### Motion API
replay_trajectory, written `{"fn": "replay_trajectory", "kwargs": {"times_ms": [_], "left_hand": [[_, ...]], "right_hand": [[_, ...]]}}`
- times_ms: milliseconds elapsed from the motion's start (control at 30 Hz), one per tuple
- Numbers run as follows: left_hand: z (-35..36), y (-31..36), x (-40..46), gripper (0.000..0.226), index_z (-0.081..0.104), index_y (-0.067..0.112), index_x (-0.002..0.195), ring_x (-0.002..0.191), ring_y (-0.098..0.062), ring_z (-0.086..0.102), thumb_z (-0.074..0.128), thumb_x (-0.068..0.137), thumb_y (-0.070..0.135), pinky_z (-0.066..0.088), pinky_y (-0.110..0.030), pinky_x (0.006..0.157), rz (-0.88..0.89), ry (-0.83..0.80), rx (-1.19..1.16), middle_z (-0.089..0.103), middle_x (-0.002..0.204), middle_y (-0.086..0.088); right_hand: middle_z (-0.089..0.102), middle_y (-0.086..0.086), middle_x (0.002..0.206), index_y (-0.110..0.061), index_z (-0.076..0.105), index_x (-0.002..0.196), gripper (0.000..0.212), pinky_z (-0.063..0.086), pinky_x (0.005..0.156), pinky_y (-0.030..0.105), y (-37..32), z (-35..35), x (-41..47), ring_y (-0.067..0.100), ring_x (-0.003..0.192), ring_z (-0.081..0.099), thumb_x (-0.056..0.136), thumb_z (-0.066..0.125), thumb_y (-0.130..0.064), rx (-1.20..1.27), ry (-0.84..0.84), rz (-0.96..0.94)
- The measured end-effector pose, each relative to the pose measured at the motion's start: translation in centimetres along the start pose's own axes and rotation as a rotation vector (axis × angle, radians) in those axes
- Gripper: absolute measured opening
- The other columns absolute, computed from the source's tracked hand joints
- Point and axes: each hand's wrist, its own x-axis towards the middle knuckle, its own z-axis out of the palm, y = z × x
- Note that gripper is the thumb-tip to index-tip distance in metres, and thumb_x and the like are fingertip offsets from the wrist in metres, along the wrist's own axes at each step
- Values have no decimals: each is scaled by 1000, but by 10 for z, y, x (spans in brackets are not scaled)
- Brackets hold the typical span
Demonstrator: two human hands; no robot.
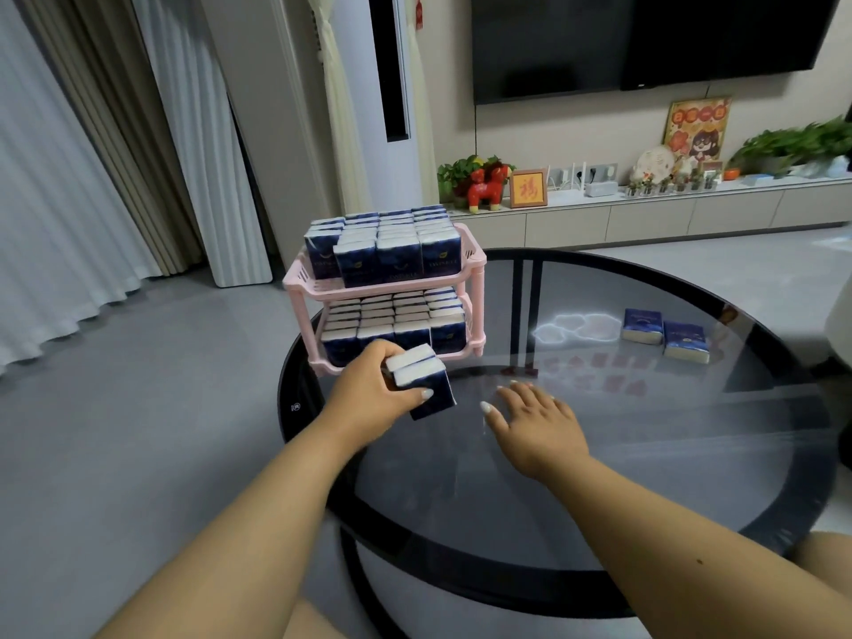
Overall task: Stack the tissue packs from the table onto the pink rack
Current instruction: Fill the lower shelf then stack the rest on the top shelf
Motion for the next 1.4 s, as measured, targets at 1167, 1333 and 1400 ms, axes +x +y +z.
{"fn": "replay_trajectory", "kwargs": {"times_ms": [1167,1333,1400], "left_hand": [[-151,6,147,43,60,20,114,95,-23,59,79,77,9,46,-31,76,49,152,329,62,110,-2],[-145,-6,157,44,63,26,114,100,-28,60,80,74,15,45,-32,81,79,176,414,59,116,-7],[-141,-9,159,41,65,22,115,100,-28,58,79,77,15,41,-31,81,102,180,448,55,116,-8]], "right_hand": [[25,-7,154,-27,26,147,64,17,113,34,-19,2,-1,14,143,17,94,13,-61,-199,117,42],[23,-6,155,-28,24,147,65,16,113,34,-19,2,-1,14,143,16,93,12,-62,-210,109,47],[23,-6,155,-28,24,147,65,16,113,34,-20,2,-1,15,143,17,93,12,-62,-214,108,50]]}}
